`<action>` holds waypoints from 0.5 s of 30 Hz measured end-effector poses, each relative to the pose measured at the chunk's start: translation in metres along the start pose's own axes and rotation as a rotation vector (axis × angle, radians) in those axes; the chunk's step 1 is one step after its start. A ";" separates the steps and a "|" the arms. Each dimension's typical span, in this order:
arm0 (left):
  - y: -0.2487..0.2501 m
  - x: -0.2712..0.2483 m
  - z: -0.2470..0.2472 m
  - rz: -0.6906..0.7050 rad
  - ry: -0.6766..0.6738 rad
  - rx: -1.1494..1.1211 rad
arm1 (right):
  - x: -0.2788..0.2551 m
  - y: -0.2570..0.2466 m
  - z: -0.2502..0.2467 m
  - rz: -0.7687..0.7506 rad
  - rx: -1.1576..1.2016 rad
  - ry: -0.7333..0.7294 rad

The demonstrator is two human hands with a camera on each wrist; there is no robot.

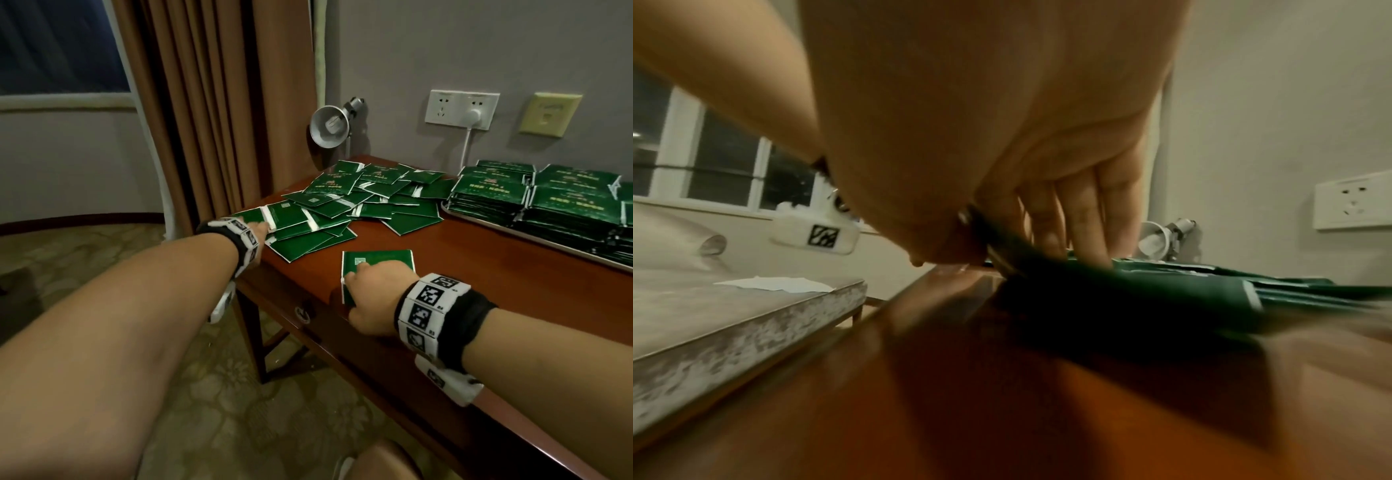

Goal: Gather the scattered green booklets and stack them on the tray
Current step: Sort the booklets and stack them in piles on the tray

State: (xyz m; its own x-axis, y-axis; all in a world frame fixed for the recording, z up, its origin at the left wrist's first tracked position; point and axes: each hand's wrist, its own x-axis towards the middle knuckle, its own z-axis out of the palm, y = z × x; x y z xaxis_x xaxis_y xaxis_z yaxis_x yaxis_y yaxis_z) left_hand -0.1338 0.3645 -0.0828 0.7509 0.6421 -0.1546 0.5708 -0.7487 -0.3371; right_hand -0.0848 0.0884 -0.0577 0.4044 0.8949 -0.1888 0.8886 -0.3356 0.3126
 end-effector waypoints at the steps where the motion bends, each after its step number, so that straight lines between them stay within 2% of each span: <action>1: -0.001 -0.002 0.004 0.017 -0.017 -0.004 | 0.002 0.004 -0.003 -0.002 0.025 0.000; 3: -0.002 -0.007 0.010 0.056 0.013 -0.017 | 0.005 0.011 -0.006 -0.005 0.049 -0.003; 6: -0.008 -0.011 0.015 0.109 0.130 -0.036 | 0.008 0.019 -0.010 0.009 0.059 -0.019; 15: -0.016 -0.018 0.011 0.238 0.388 0.089 | 0.019 0.030 -0.014 0.078 0.185 0.023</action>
State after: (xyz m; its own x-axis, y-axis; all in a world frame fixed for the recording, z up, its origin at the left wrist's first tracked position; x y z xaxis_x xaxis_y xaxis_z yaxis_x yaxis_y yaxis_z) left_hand -0.1599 0.3672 -0.0849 0.9360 0.3324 0.1160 0.3497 -0.8398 -0.4153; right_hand -0.0540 0.0994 -0.0384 0.4704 0.8699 -0.1482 0.8802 -0.4506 0.1491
